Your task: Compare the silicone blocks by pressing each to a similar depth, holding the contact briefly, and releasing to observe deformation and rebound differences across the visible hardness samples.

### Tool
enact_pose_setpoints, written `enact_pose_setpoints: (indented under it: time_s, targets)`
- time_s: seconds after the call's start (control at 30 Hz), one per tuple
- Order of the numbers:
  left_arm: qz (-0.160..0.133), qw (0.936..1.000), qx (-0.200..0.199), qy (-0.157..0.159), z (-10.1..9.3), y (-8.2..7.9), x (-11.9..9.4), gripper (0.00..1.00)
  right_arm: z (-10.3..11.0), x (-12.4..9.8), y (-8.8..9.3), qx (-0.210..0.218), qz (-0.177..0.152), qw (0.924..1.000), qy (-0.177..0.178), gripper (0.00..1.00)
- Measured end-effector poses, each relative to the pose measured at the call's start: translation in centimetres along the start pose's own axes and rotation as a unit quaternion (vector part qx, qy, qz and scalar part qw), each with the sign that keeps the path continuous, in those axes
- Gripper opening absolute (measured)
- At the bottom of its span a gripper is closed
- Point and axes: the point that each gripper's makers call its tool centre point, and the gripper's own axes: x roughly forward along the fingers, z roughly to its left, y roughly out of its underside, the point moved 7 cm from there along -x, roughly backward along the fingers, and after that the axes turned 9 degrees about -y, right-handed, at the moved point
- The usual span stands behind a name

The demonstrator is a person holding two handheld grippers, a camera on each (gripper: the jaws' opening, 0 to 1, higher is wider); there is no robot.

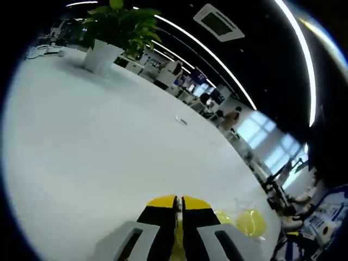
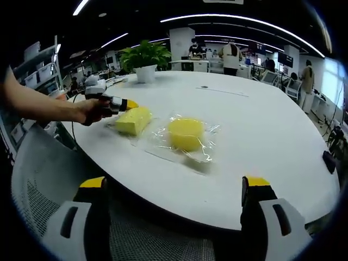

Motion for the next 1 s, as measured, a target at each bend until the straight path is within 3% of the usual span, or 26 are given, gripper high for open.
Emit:
enact_pose_setpoints:
  time_s: [0.17, 0.27, 0.37, 0.6, 0.73, 0.87, 1.0]
  targets:
    - [-0.004, 0.9999, 0.011, -0.004, -0.1, 0.0, 0.1, 0.03, 0.0, 0.0, 0.0, 0.000, -0.001, 1.0000, 0.001, 0.96]
    - [0.002, 0.9999, 0.000, -0.011, 0.1, -0.1, 0.1, 0.08, 0.0, 0.0, 0.0, -0.001, 0.000, 1.0000, 0.000, 0.96]
    - [0.000, 0.9998, 0.007, -0.020, 0.3, -0.1, -0.1, 0.19, 0.0, 0.0, 0.0, 0.001, -0.001, 1.0000, -0.002, 0.96]
    - [-0.009, 0.9994, 0.030, -0.012, -0.3, -0.6, -0.7, 0.24, 0.0, 0.0, 0.0, 0.000, 0.000, 1.0000, -0.004, 0.96]
    - [-0.016, 0.9972, 0.072, -0.004, -1.1, -0.9, -1.0, 0.30, 0.1, 0.0, 0.0, 0.000, -0.001, 1.0000, -0.006, 0.96]
    - [-0.022, 0.9896, 0.138, -0.033, -0.9, -1.0, -1.5, 0.45, 0.1, 0.0, 0.0, -0.001, -0.003, 1.0000, -0.006, 0.96]
    - [-0.024, 0.9896, 0.140, -0.022, -1.2, -1.2, -2.4, 0.48, 0.1, 0.1, -0.1, 0.000, -0.005, 1.0000, -0.008, 0.95]
